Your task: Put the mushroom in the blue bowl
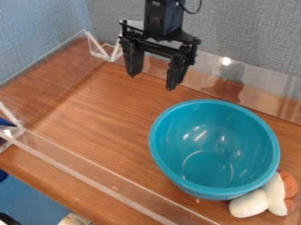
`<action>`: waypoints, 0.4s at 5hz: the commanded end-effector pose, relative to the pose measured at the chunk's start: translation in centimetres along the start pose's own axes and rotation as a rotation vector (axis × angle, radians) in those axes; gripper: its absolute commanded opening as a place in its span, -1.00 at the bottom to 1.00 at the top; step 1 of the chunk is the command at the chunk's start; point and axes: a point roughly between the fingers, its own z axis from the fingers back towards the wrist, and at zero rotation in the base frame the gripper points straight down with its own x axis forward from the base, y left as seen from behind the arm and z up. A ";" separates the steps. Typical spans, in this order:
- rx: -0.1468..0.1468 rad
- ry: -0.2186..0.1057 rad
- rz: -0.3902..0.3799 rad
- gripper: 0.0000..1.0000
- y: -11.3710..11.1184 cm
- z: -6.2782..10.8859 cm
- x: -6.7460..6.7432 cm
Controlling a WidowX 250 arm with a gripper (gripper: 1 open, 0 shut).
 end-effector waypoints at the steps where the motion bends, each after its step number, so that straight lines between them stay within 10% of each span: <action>1: -0.004 -0.001 -0.131 1.00 -2.4 0.5 -0.7; 2: -0.013 -0.003 -0.199 1.00 -5.9 0.9 -0.9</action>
